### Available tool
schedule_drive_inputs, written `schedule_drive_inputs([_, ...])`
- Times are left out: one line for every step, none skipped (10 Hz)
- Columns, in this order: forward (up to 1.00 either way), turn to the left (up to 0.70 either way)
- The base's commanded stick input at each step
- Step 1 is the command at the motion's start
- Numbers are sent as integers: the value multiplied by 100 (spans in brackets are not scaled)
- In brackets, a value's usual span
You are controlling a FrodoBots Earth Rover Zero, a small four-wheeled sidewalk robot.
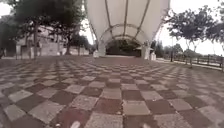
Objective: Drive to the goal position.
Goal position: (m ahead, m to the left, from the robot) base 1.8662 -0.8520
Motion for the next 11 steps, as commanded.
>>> schedule_drive_inputs([70,0])
schedule_drive_inputs([70,0])
schedule_drive_inputs([70,0])
schedule_drive_inputs([70,0])
schedule_drive_inputs([70,0])
schedule_drive_inputs([70,0])
schedule_drive_inputs([70,0])
schedule_drive_inputs([70,0])
schedule_drive_inputs([70,0])
schedule_drive_inputs([70,0])
schedule_drive_inputs([70,0])
